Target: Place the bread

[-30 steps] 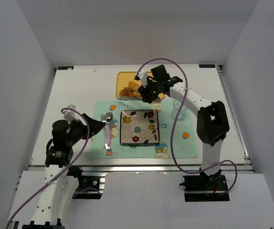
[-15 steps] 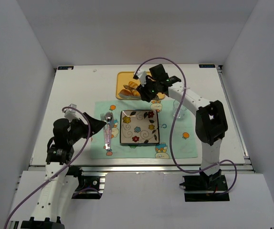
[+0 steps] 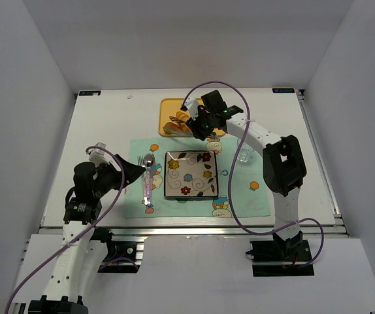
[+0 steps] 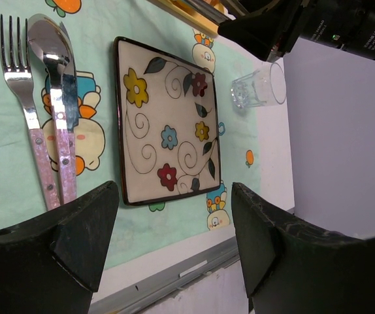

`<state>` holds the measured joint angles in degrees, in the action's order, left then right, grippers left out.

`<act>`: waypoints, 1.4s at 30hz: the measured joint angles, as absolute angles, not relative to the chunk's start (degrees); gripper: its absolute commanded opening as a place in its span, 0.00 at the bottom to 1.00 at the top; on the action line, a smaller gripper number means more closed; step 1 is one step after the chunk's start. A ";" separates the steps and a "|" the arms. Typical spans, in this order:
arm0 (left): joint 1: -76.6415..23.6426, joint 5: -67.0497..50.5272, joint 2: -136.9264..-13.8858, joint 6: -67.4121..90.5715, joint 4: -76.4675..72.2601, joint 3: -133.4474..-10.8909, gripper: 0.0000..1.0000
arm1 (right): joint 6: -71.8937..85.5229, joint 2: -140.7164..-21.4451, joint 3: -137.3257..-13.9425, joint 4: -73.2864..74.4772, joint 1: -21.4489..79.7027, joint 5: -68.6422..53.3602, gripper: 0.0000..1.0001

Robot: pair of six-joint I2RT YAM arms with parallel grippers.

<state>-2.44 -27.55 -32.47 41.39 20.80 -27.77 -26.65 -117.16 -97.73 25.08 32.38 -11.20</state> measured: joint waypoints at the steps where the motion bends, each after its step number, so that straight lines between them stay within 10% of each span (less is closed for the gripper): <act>1: -2.44 -27.55 -32.58 41.39 20.71 -27.77 0.80 | -26.83 -117.16 -97.73 25.10 32.40 -11.09 0.50; 12: -2.44 -27.62 -33.23 41.39 20.40 -27.73 0.80 | -27.33 -117.16 -97.73 25.10 32.71 -11.16 0.27; 32: -2.44 -27.59 -31.64 41.39 20.69 -27.79 0.80 | -21.08 -108.05 -97.21 25.06 33.08 -17.08 0.26; 42: -2.44 -26.92 -28.01 41.36 24.18 -28.97 0.80 | -19.94 -84.84 -73.60 26.00 33.12 -21.08 0.24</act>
<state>-2.44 -26.92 -28.01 41.36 24.18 -28.97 -19.94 -84.84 -73.60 26.00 33.12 -21.08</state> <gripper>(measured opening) 0.795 0.328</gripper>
